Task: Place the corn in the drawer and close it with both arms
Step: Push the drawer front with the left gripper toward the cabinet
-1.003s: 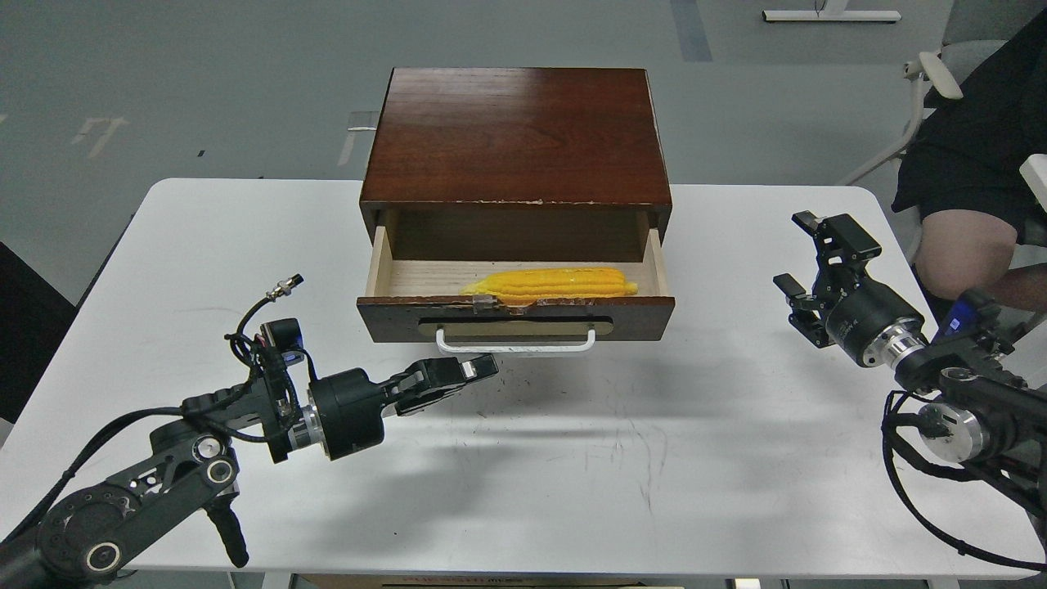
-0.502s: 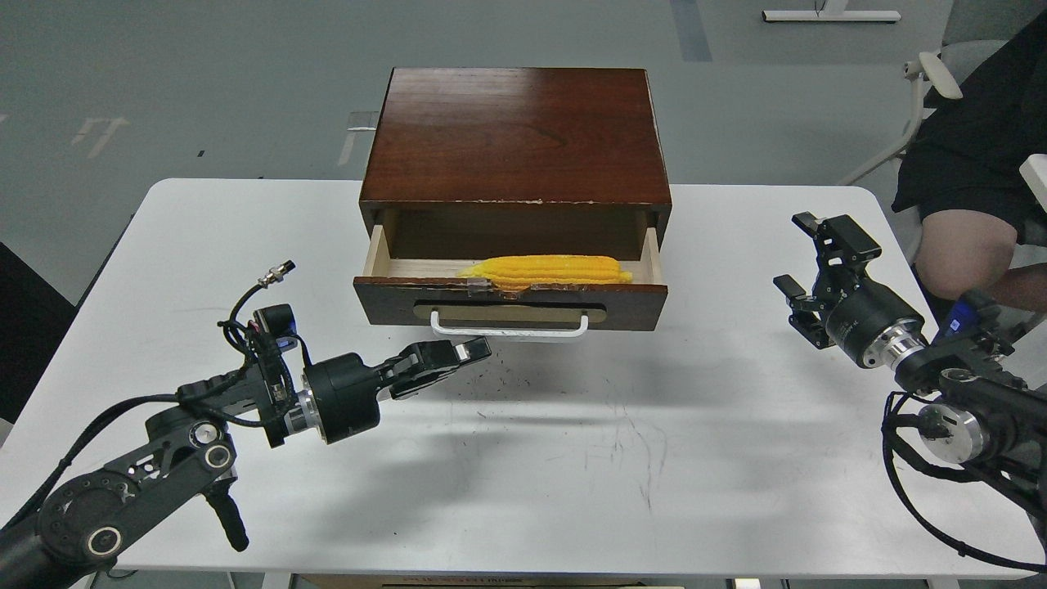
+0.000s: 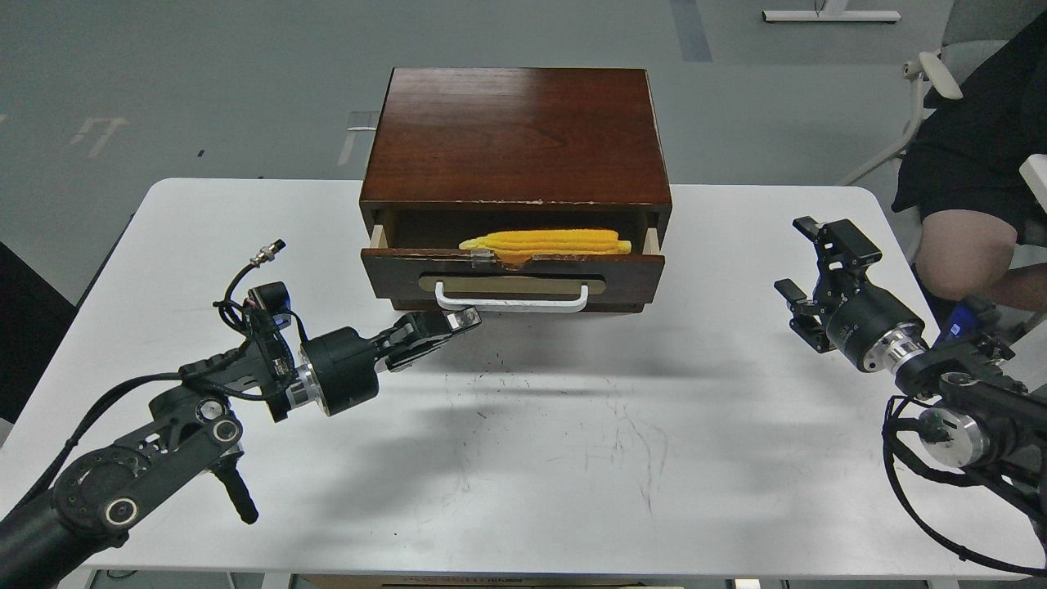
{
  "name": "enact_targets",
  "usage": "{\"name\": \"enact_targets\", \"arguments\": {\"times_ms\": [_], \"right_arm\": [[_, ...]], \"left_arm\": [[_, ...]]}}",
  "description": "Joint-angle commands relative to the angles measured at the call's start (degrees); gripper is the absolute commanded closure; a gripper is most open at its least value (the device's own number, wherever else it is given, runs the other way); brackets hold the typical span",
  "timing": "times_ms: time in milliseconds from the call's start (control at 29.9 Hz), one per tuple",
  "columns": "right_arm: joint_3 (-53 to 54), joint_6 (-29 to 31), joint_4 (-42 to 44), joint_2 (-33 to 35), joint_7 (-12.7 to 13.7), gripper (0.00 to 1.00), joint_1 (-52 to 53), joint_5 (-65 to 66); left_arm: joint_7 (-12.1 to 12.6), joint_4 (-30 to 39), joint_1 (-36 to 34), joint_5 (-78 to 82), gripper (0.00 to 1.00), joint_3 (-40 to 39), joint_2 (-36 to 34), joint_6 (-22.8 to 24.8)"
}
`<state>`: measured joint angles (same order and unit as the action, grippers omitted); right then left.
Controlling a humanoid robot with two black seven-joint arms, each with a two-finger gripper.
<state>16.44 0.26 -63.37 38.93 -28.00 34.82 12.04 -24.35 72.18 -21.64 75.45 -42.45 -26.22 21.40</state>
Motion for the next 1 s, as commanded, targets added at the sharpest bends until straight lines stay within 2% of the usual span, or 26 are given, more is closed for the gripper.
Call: {"name": "enact_targets", "arguments": {"times_ms": [0, 970], "right_arm": [[0.0, -0.1, 0.0, 0.0, 0.0, 0.00, 0.0, 0.0], [0.5, -0.3, 0.0, 0.4, 0.0, 0.00, -0.1, 0.0]], "left_arm": [[0.0, -1.5, -1.0, 0.1, 1.00, 0.0, 0.4, 0.0], [-0.2, -10.3, -8.0, -2.0, 1.00, 0.6, 4.5, 0.0]]}}
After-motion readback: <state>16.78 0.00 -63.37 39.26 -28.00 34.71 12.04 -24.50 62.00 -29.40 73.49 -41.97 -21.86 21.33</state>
